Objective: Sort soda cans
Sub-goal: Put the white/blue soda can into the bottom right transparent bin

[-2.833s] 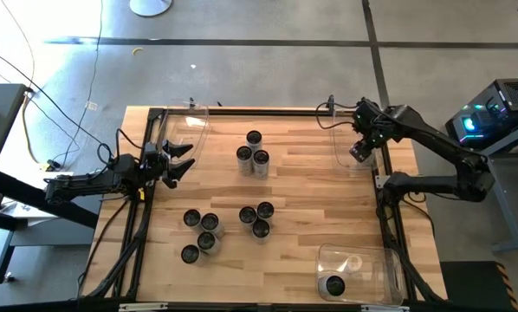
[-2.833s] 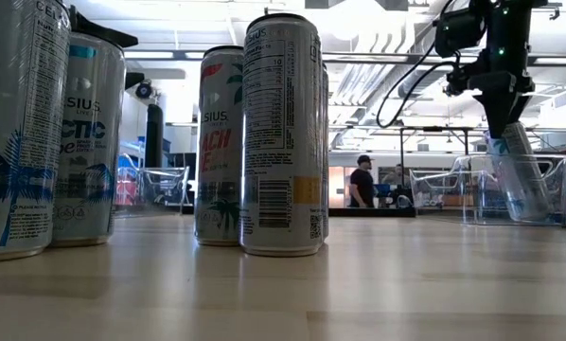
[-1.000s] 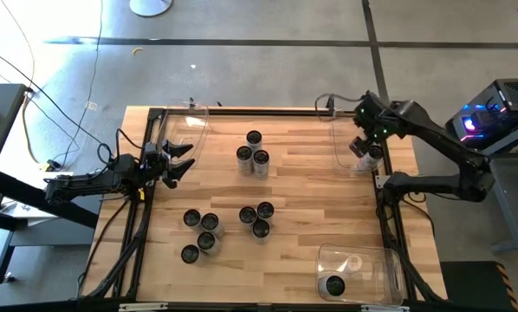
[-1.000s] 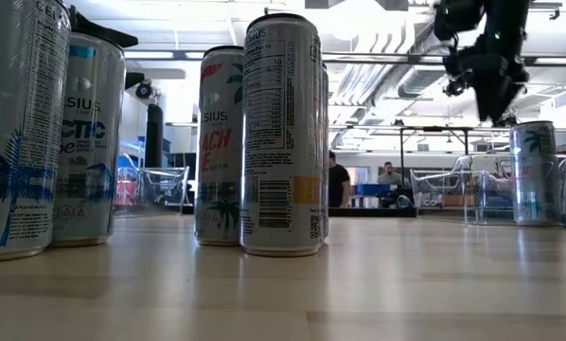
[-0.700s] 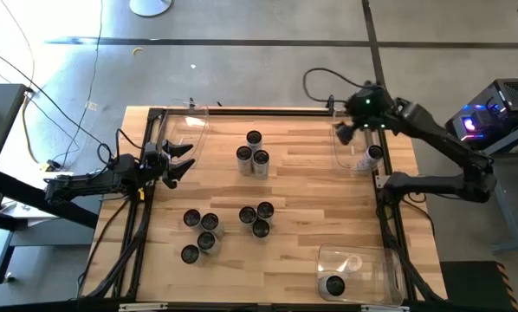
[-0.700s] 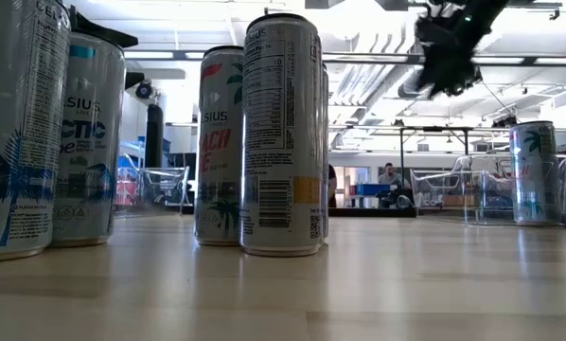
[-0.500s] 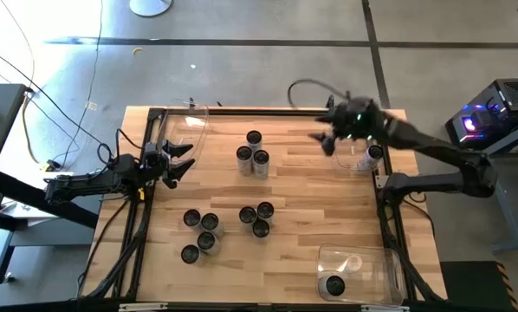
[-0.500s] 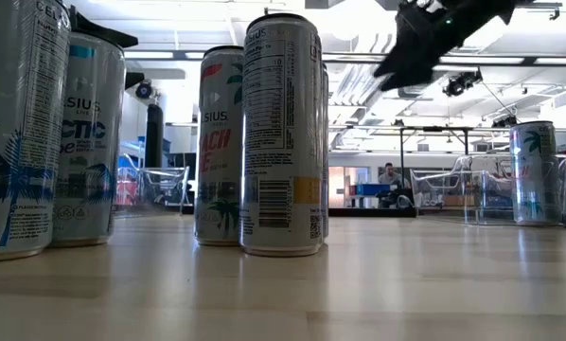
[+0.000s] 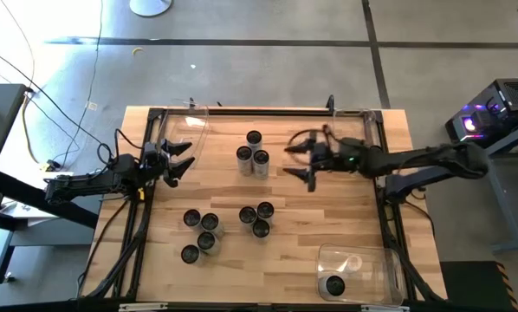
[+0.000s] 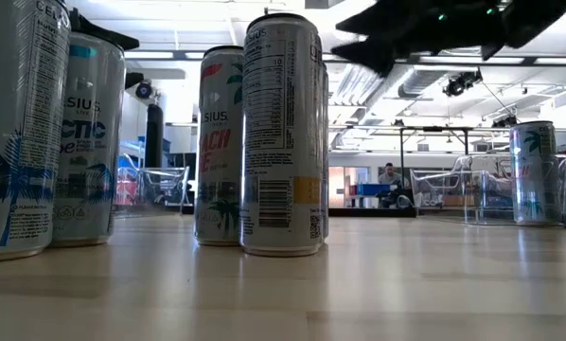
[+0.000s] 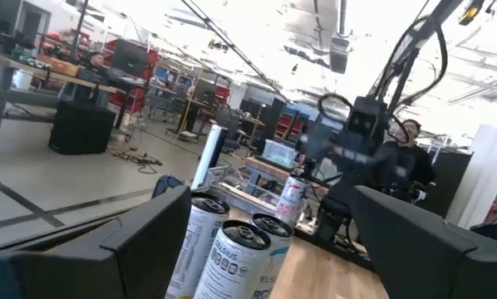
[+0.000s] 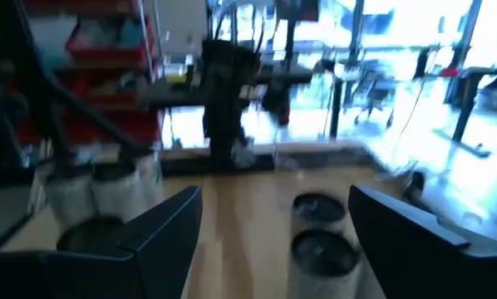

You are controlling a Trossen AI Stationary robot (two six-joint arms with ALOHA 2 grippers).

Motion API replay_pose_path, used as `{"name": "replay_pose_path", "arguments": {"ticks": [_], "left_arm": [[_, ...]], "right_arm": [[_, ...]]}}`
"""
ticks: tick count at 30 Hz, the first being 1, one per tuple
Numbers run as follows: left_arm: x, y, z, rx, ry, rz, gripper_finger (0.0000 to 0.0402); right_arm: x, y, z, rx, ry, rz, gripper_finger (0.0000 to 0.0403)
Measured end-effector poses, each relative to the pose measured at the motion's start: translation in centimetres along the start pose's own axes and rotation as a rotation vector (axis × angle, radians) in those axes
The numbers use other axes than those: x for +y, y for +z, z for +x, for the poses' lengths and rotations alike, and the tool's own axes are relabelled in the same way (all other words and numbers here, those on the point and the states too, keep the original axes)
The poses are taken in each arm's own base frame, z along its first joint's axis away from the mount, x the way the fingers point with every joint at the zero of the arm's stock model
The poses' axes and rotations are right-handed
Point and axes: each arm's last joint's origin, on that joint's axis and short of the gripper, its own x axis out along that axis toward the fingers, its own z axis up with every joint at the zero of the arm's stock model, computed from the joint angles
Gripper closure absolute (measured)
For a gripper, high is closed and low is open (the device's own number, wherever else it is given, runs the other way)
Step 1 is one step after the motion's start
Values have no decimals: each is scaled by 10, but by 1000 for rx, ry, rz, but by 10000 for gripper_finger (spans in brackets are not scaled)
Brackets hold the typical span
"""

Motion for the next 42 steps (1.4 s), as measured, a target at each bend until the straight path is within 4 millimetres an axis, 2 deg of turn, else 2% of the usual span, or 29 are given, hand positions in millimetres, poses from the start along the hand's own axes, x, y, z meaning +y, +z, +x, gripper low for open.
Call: {"name": "replay_pose_path", "arguments": {"ticks": [6, 12, 18, 24, 27, 34, 42], "left_arm": [[0, 0, 0, -3, 2, 1, 78], [0, 0, 0, 1, 3, 9, 78], [0, -1, 0, 6, 3, 11, 78], [0, -1, 0, 8, -2, 6, 78], [0, -1, 0, 8, -2, 10, 78], [0, -1, 0, 8, -2, 10, 78], [0, 0, 0, 5, -2, 10, 78]], "right_arm": [[0, -7, 42, 78, -37, -51, 98], [-12, 7, 74, 185, -63, -59, 78], [-23, 17, 96, 349, -141, -21, 75], [-29, -19, 103, 393, -208, -13, 75], [-30, -21, 106, 349, -213, -13, 75], [-29, -26, 104, 398, -196, 7, 75], [-29, -46, 112, 461, -191, 9, 86]]}}
